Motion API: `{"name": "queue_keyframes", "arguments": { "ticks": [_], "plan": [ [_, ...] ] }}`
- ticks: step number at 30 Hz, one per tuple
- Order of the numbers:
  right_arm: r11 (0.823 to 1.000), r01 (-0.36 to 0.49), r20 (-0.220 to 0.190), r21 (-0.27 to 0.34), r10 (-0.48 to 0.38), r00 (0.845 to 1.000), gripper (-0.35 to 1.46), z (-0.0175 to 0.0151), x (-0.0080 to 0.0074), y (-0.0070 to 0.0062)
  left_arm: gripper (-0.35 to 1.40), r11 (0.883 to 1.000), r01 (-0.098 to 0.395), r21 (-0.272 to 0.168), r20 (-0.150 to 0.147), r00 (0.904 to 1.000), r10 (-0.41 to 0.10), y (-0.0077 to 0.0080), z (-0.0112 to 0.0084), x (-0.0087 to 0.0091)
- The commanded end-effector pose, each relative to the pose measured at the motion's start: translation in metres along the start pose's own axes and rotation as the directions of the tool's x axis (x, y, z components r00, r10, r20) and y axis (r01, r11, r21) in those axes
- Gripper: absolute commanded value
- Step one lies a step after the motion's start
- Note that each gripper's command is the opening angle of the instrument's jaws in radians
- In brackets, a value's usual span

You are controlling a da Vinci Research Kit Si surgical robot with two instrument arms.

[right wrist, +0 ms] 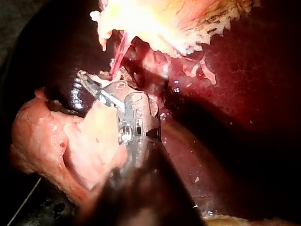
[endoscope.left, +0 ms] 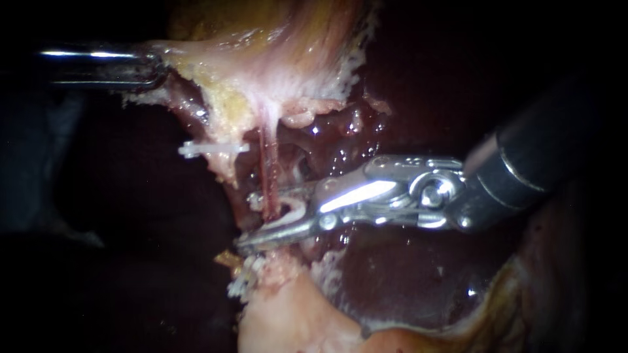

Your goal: Clipping second clip right tube

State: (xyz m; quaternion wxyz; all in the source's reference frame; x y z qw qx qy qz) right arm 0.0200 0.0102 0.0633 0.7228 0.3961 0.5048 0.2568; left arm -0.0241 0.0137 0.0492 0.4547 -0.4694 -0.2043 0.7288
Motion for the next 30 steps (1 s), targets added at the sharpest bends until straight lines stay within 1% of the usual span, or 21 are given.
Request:
{"name": "queue_keyframes", "arguments": {
  "ticks": [1, 4, 10, 15, 21, 25, 30],
  "plan": [
    [1.0, -0.001, -0.004, 0.01, 0.001, 1.0, 0.48, 0.0, 0.0, -0.0001, -0.35, 1.0, 0.0, 0.0, 0.0, 1.0, 0.0, 0.0, 0.0, 0.0],
    [0.999, 0.003, -0.014, 0.043, -0.002, 1.0, 0.48, 0.0002, 0.0, -0.0009, -0.35, 1.0, 0.0, -0.001, 0.0, 1.0, 0.0, -0.0001, 0.0, 0.0],
    [0.993, 0.012, -0.026, 0.117, -0.009, 1.0, 0.48, 0.0007, 0.0001, -0.003, -0.35, 1.0, -0.001, 0.0, 0.0, 1.0, 0.001, -0.0001, 0.0, -0.0001],
    [0.983, 0.029, -0.039, 0.182, -0.022, 0.999, 0.47, 0.0013, 0.0001, -0.0049, -0.35, 1.0, -0.001, 0.0, 0.0, 1.0, 0.001, -0.0002, 0.0, -0.0001],
    [0.968, 0.028, -0.037, 0.251, -0.019, 0.999, 0.45, 0.0016, 0.0002, -0.0066, -0.35, 1.0, -0.001, -0.001, 0.0, 1.0, 0.001, -0.0002, 0.0, -0.0001],
    [0.959, 0.035, -0.039, 0.281, -0.025, 0.999, 0.43, 0.0018, 0.0002, -0.0072, -0.35, 1.0, -0.001, -0.001, 0.0, 1.0, 0.001, -0.0002, 0.0, -0.0001],
    [0.955, 0.041, -0.034, 0.292, -0.032, 0.999, 0.41, 0.0019, 0.0002, -0.0071, -0.35, 1.0, -0.001, -0.001, 0.0, 1.0, 0.001, -0.0002, 0.0, -0.0001]
  ]
}}
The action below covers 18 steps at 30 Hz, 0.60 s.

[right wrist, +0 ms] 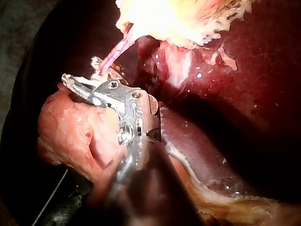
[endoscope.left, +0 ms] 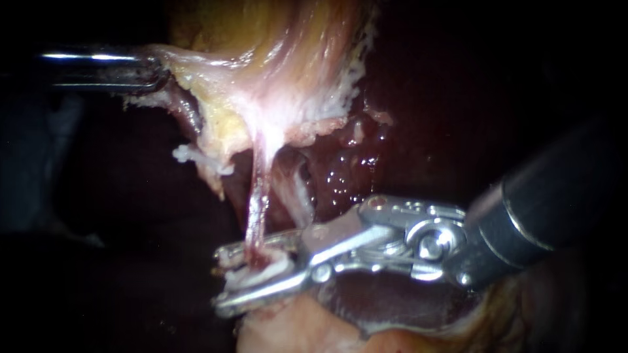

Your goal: Clipping second clip right tube

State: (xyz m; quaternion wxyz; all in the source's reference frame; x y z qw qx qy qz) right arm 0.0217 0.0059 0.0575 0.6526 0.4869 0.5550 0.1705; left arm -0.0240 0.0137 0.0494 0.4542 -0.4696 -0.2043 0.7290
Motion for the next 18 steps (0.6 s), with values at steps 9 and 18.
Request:
{"name": "queue_keyframes", "arguments": {
  "ticks": [9, 18],
  "plan": [
    [1.0, 0.001, -0.003, -0.01, -0.001, 1.0, 0.27, -0.0001, -0.0001, 0.0007, -0.35, 1.0, 0.0, 0.0, 0.0, 1.0, 0.0, 0.0, 0.0, 0.0],
    [1.0, 0.001, -0.01, -0.024, -0.001, 1.0, 0.02, -0.0006, -0.0002, 0.0013, -0.35, 1.0, 0.0, 0.0, 0.0, 1.0, 0.0, 0.0, -0.0001, 0.0]
  ]
}}
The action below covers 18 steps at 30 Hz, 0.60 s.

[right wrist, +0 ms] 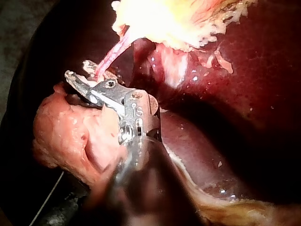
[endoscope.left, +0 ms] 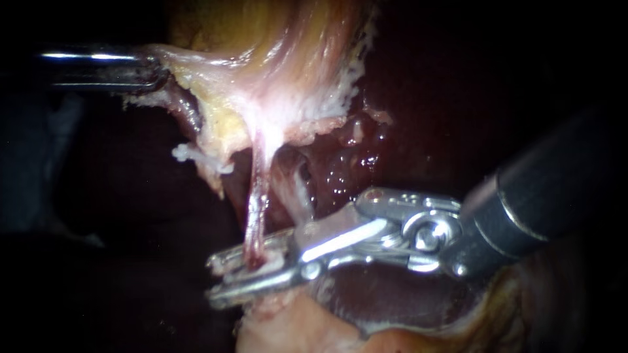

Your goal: Clipping second clip right tube

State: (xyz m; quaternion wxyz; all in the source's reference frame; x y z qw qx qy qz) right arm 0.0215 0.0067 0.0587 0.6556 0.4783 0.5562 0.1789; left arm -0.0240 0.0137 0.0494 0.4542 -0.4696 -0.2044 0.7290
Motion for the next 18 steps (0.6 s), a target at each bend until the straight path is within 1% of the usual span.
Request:
{"name": "queue_keyframes", "arguments": {
  "ticks": [1, 6, 7, 8, 9, 15, 18],
  "plan": [
    [1.0, 0.0, -0.002, -0.004, 0.0, 1.0, 0.0, -0.0001, 0.0, 0.0001, -0.35, 1.0, 0.0, 0.0, 0.0, 1.0, 0.0, 0.0, 0.0, 0.0],
    [1.0, 0.0, -0.007, -0.014, 0.0, 1.0, -0.16, -0.0005, -0.0002, 0.0005, -0.35, 1.0, 0.0, 0.0, 0.0, 1.0, 0.0, 0.0, 0.0, 0.0],
    [1.0, 0.0, -0.006, -0.013, 0.0, 1.0, -0.21, -0.0006, -0.0002, 0.0006, -0.35, 1.0, 0.0, 0.0, 0.0, 1.0, 0.0, 0.0, 0.0, 0.0],
    [1.0, 0.0, -0.006, -0.013, -0.001, 1.0, -0.32, -0.0007, -0.0002, 0.0006, -0.35, 1.0, 0.0, 0.0, 0.0, 1.0, 0.0, 0.0, 0.0, 0.0],
    [1.0, 0.001, -0.006, -0.012, -0.001, 1.0, -0.35, -0.0008, -0.0002, 0.0006, -0.35, 1.0, 0.0, 0.0, 0.0, 1.0, 0.0, 0.0, 0.0, 0.0],
    [1.0, 0.004, -0.009, -0.017, -0.004, 1.0, -0.35, -0.0007, -0.0009, 0.001, -0.35, 1.0, 0.0, 0.0, 0.0, 1.0, 0.0, 0.0, 0.0, 0.0],
    [1.0, 0.006, 0.0, -0.021, -0.006, 1.0, -0.35, -0.0006, -0.0012, 0.001, -0.35, 1.0, 0.0, 0.0, 0.0, 1.0, 0.0, 0.0, 0.0, 0.0]
  ]
}}
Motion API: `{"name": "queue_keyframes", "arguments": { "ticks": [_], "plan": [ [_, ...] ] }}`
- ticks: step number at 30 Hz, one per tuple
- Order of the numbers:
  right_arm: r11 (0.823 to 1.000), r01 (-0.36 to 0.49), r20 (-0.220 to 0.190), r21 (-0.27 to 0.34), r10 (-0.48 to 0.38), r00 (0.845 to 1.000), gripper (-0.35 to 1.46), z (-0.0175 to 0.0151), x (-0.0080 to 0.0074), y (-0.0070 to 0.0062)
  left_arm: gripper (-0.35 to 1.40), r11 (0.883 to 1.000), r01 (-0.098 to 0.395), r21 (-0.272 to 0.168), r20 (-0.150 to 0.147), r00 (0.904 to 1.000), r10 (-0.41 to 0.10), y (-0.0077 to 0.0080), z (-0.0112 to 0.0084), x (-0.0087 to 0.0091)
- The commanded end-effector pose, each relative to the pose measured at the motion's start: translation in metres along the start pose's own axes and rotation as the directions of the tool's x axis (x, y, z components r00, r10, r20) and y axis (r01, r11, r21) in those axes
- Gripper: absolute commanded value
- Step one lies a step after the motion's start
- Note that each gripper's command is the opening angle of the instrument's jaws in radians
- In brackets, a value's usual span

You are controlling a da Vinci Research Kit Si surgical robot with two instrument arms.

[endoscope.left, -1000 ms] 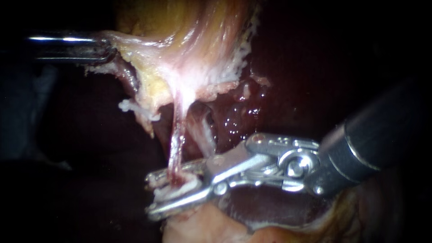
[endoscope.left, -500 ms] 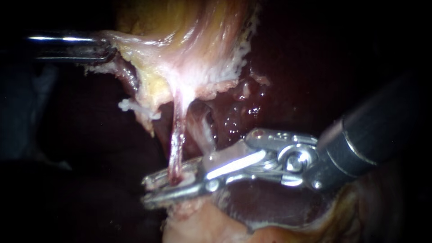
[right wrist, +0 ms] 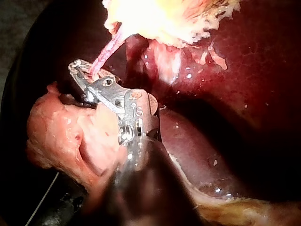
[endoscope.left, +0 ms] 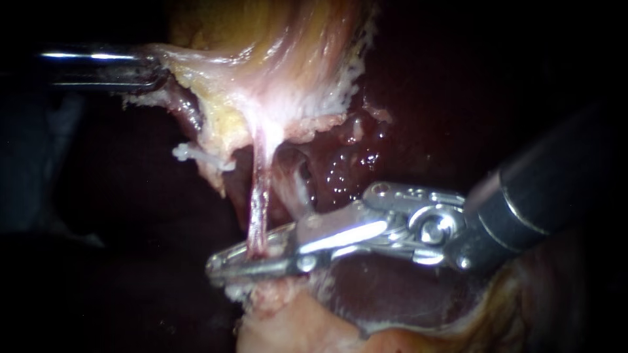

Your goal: Clipping second clip right tube

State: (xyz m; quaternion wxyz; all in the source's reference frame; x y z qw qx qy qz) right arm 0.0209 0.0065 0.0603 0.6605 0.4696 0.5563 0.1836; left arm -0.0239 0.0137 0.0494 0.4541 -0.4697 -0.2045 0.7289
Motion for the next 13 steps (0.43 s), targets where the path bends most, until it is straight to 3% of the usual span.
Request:
{"name": "queue_keyframes", "arguments": {
  "ticks": [1, 13],
  "plan": [
    [1.0, 0.001, 0.003, 0.0, -0.001, 1.0, -0.35, 0.0, -0.0001, 0.0, -0.35, 1.0, 0.0, 0.0, 0.0, 1.0, 0.0, 0.0, 0.0, 0.0],
    [1.0, 0.001, 0.001, -0.004, -0.001, 1.0, -0.35, -0.0002, -0.0002, 0.0003, -0.35, 1.0, 0.0, 0.0, 0.0, 1.0, 0.0, -0.0001, 0.0, 0.0]
  ]
}}
